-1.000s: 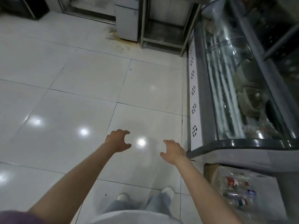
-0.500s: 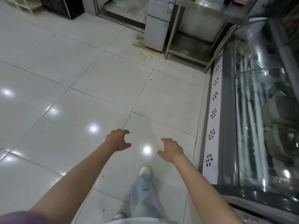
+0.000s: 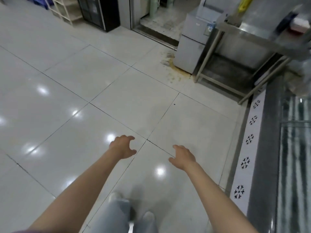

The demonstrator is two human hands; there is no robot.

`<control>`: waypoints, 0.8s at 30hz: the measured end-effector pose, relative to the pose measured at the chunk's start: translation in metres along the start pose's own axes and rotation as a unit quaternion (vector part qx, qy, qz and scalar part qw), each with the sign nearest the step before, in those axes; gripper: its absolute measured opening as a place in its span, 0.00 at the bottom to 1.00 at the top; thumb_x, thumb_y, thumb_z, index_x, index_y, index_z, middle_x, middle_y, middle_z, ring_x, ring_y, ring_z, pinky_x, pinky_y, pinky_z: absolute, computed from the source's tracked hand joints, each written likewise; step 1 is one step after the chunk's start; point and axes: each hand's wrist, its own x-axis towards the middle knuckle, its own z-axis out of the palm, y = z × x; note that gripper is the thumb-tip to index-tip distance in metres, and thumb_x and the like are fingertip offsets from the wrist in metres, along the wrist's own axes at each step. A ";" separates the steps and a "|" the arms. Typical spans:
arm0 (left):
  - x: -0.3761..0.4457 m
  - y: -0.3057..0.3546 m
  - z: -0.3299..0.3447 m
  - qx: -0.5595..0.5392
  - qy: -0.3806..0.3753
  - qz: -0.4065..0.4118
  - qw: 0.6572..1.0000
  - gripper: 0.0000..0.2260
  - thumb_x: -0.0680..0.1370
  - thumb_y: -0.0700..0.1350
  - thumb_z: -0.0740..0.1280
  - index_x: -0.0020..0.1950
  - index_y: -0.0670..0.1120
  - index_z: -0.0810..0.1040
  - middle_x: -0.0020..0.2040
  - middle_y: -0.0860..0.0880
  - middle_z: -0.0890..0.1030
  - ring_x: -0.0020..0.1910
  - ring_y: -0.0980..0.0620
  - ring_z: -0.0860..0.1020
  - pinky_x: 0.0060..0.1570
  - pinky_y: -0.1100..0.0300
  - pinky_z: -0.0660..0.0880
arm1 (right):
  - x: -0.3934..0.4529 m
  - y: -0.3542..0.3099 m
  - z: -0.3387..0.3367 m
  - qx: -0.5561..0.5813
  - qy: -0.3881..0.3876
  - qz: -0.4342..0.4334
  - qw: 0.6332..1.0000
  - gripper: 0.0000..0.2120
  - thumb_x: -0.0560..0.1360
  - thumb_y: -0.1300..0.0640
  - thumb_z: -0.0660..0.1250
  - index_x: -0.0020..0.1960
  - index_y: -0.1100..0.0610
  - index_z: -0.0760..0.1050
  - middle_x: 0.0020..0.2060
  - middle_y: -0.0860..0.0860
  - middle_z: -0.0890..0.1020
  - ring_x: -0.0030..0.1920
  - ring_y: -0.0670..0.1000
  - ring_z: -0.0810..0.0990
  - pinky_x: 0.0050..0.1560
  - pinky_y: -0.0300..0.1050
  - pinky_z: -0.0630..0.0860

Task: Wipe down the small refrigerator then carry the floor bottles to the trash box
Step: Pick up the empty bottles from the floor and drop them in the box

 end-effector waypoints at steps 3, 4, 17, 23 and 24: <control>0.037 -0.014 -0.027 -0.022 0.005 -0.011 1.000 0.29 0.74 0.57 0.66 0.73 0.56 0.62 0.70 0.49 0.68 0.69 0.46 0.66 0.63 0.52 0.68 | 0.044 -0.022 -0.027 -0.004 -0.002 -0.018 1.000 0.29 0.75 0.48 0.62 0.72 0.54 0.59 0.69 0.54 0.66 0.67 0.56 0.67 0.63 0.49 0.70; 0.052 -0.018 -0.037 -0.023 0.006 -0.012 1.000 0.29 0.74 0.57 0.67 0.73 0.56 0.62 0.70 0.49 0.68 0.69 0.46 0.66 0.63 0.52 0.68 | 0.060 -0.030 -0.036 -0.003 -0.001 -0.022 1.000 0.29 0.75 0.48 0.62 0.72 0.54 0.59 0.69 0.54 0.66 0.67 0.56 0.68 0.62 0.49 0.70; 0.257 -0.059 -0.199 -0.014 0.006 0.040 0.999 0.30 0.73 0.57 0.67 0.73 0.55 0.62 0.68 0.47 0.70 0.68 0.45 0.67 0.64 0.51 0.68 | 0.241 -0.135 -0.167 0.042 0.017 0.022 0.999 0.34 0.73 0.47 0.65 0.75 0.52 0.56 0.70 0.54 0.65 0.69 0.56 0.66 0.64 0.49 0.69; 0.346 -0.054 -0.262 0.008 -0.003 0.048 0.999 0.30 0.73 0.58 0.67 0.72 0.55 0.63 0.66 0.47 0.71 0.67 0.45 0.68 0.64 0.49 0.69 | 0.314 -0.156 -0.216 0.075 0.010 0.051 0.996 0.35 0.72 0.46 0.66 0.75 0.52 0.55 0.69 0.55 0.65 0.68 0.56 0.66 0.64 0.50 0.69; 0.362 -0.050 -0.272 0.007 0.000 0.051 0.999 0.29 0.73 0.58 0.67 0.72 0.55 0.63 0.66 0.47 0.71 0.67 0.45 0.68 0.63 0.49 0.69 | 0.329 -0.156 -0.226 0.077 0.009 0.051 0.996 0.36 0.72 0.46 0.66 0.75 0.52 0.55 0.69 0.55 0.65 0.68 0.56 0.66 0.64 0.50 0.69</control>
